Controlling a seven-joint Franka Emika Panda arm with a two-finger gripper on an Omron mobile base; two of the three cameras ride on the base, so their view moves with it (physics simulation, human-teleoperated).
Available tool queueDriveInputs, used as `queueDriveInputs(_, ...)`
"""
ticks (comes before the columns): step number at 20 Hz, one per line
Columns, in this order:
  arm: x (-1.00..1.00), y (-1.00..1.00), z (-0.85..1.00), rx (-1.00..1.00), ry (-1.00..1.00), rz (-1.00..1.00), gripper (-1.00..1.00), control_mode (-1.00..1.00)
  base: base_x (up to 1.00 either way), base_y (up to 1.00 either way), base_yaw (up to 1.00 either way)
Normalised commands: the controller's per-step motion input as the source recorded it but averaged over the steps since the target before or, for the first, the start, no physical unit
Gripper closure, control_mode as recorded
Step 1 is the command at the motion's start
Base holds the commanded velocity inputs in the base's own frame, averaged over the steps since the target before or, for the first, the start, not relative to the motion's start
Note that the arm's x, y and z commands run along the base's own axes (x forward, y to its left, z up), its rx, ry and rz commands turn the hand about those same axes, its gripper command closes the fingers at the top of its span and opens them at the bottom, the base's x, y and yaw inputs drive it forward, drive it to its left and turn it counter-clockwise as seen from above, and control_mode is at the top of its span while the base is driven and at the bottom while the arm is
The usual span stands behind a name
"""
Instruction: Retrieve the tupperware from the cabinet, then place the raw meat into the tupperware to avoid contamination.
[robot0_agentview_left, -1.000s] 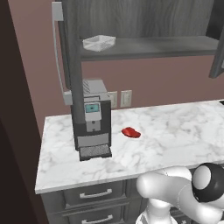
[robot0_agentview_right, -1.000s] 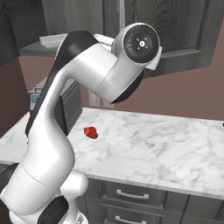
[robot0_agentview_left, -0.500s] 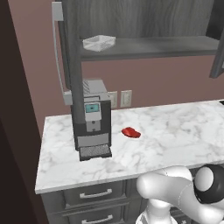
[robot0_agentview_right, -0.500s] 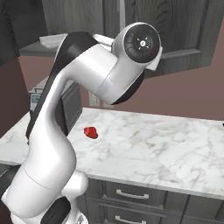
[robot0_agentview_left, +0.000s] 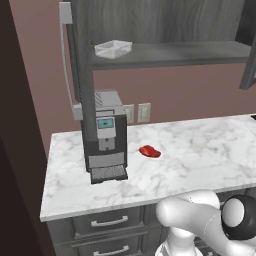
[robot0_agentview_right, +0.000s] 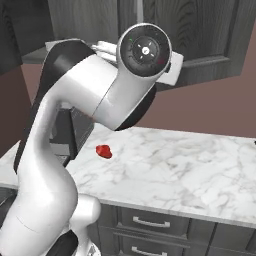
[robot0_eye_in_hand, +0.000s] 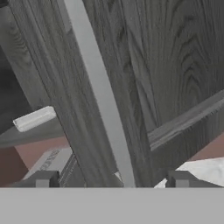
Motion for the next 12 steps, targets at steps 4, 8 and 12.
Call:
queueDriveInputs(4, -0.56, 0.26, 0.1, -0.18, 0.05, -0.09, -1.0, -1.0, 0.0, 0.0, 0.0)
queueDriveInputs(8, -0.4, 0.56, 0.09, -0.32, 0.12, -0.02, -1.0, -1.0, 0.0, 0.0, 0.0)
queueDriveInputs(12, -0.17, 0.8, 0.13, -0.4, 0.16, 0.0, -1.0, -1.0, 0.0, 0.0, 0.0)
